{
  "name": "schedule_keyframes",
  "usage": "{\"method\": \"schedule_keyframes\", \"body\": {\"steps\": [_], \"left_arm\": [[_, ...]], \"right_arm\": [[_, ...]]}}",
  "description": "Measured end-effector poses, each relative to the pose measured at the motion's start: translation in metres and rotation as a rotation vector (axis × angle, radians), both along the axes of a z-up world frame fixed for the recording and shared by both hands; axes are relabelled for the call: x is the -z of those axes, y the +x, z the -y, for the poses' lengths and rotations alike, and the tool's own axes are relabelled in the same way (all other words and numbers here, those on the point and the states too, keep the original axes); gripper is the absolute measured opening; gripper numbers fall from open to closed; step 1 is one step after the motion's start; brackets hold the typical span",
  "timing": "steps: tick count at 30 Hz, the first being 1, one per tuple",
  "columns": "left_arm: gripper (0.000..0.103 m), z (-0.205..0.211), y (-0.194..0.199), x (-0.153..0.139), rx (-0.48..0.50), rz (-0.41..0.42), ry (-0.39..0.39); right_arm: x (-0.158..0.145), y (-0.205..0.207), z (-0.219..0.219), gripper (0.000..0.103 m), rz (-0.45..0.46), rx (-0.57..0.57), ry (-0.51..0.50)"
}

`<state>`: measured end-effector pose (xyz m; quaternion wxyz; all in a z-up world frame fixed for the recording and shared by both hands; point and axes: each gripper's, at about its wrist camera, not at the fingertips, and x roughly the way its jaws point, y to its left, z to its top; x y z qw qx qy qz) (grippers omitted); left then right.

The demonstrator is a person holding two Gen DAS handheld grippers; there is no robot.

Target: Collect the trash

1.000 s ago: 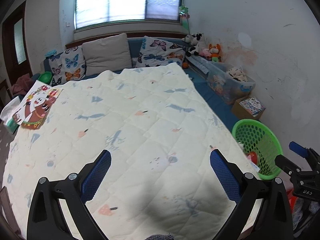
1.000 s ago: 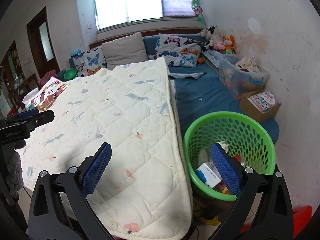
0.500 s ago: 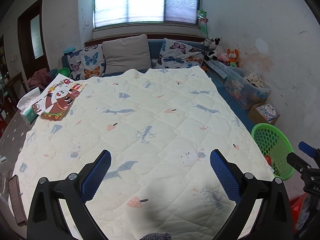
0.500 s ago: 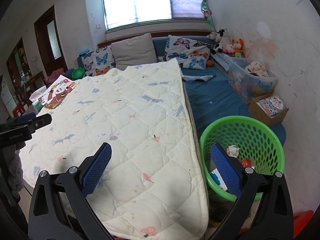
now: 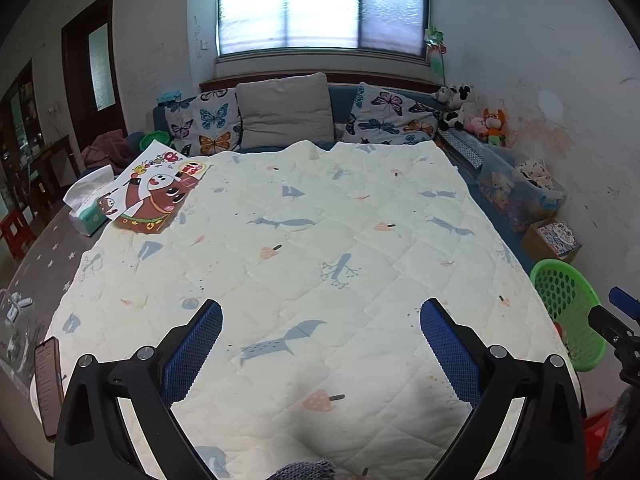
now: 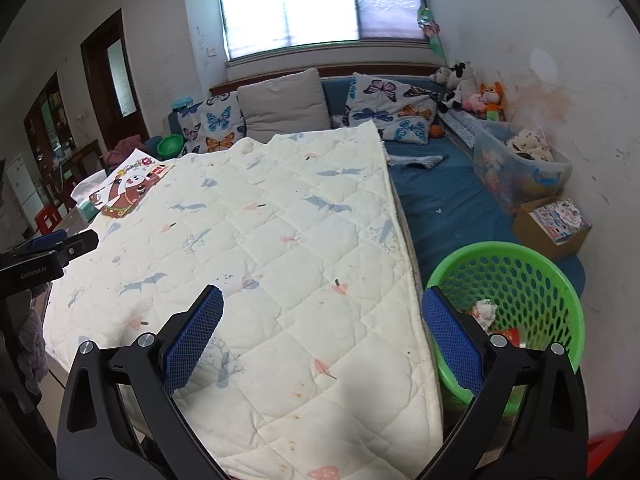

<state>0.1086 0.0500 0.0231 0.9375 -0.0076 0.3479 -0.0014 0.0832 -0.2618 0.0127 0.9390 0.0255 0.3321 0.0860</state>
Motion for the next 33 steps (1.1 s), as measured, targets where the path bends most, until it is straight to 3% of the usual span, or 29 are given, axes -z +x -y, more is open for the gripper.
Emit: {"method": "schedule_keyframes", "body": {"steps": [16,33], "left_arm": [[0.096,-0.009,-0.002,0.0,-0.025,0.002,0.001],[0.096,0.009,-0.005,0.0,-0.012,0.017,0.023]], "right_arm": [[0.001,0.004,-0.01,0.099,-0.004,-0.026,-0.001],[0.004,0.005,-0.018,0.099,-0.007,-0.053,-0.005]]}}
